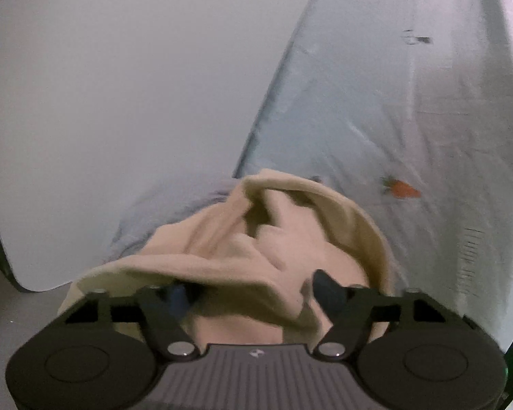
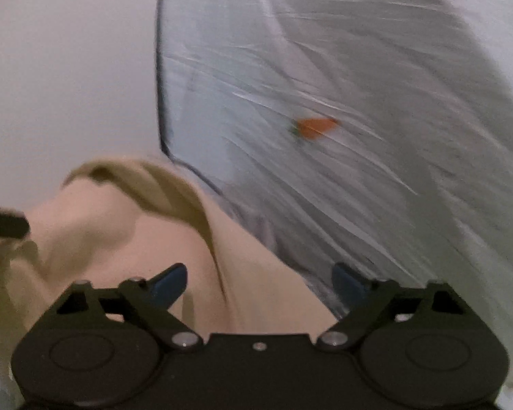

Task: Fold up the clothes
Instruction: 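Grasp the beige shirt with the left gripper while the right gripper grasps it too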

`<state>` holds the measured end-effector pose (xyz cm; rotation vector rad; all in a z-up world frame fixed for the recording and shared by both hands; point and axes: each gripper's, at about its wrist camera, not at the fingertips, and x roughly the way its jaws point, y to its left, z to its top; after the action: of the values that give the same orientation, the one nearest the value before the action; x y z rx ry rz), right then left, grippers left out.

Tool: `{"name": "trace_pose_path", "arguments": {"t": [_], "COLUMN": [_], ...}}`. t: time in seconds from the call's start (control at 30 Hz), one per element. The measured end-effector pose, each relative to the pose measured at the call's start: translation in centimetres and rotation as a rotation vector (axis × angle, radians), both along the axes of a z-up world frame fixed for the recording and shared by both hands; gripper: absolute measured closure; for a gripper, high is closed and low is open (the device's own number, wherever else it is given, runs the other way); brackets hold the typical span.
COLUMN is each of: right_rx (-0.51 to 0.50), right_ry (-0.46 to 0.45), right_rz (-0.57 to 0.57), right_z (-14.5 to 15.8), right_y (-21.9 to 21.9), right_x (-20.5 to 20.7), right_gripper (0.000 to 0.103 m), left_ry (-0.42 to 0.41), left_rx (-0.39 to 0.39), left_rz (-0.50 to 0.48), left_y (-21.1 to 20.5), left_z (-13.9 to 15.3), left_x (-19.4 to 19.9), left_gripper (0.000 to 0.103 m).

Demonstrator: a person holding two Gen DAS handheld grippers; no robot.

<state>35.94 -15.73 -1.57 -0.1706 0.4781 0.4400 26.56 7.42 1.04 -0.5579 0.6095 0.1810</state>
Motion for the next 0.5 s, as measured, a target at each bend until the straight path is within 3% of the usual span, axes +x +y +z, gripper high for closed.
{"name": "trace_pose_path", "arguments": {"t": [0.13,0.17,0.2,0.37,0.5], "right_rx": [0.089,0.099,0.105,0.093,0.089], "right_ry": [0.048,0.039,0.024,-0.081,-0.114], "right_rz": [0.019,0.013,0.006,-0.061,-0.150], "right_z": [-1.2,-1.3,-1.4,-0.6,0.4], "right_y": [0.6,0.2,-0.1,-2.4,-6.6], "right_x": [2.4,2.1,1.7,-2.2,-6.8], "right_gripper": [0.081,0.086,0.098,0.098,0.098], "left_ry": [0.031,0.038,0.044,0.040,0.012], "left_rx": [0.061,0.080,0.100,0.186,0.167], "left_rz": [0.004,0.000,-0.005,-0.070,-0.149], "left_y": [-0.6,-0.9,-1.1,-3.1,-4.8], "left_z": [-0.6,-0.6,-0.6,1.1,2.3], "left_x": [1.0,1.1,1.2,-0.3,-3.3], "left_gripper": [0.063,0.065,0.067,0.076,0.080]}}
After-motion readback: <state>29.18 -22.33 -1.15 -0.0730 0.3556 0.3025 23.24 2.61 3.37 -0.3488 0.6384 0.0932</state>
